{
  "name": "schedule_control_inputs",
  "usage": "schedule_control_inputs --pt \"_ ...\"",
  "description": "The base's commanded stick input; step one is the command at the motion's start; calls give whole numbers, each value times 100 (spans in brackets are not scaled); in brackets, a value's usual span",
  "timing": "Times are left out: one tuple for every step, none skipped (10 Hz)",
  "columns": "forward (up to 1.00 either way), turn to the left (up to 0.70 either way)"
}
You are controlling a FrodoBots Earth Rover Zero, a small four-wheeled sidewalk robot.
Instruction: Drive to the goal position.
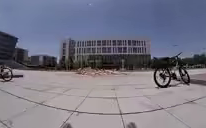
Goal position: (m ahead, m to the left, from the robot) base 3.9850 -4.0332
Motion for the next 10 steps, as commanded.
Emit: schedule_control_inputs --pt "45 3" --pt "45 3" --pt "45 3" --pt "45 3" --pt "45 3" --pt "45 3" --pt "45 3" --pt "45 3" --pt "45 3" --pt "45 3"
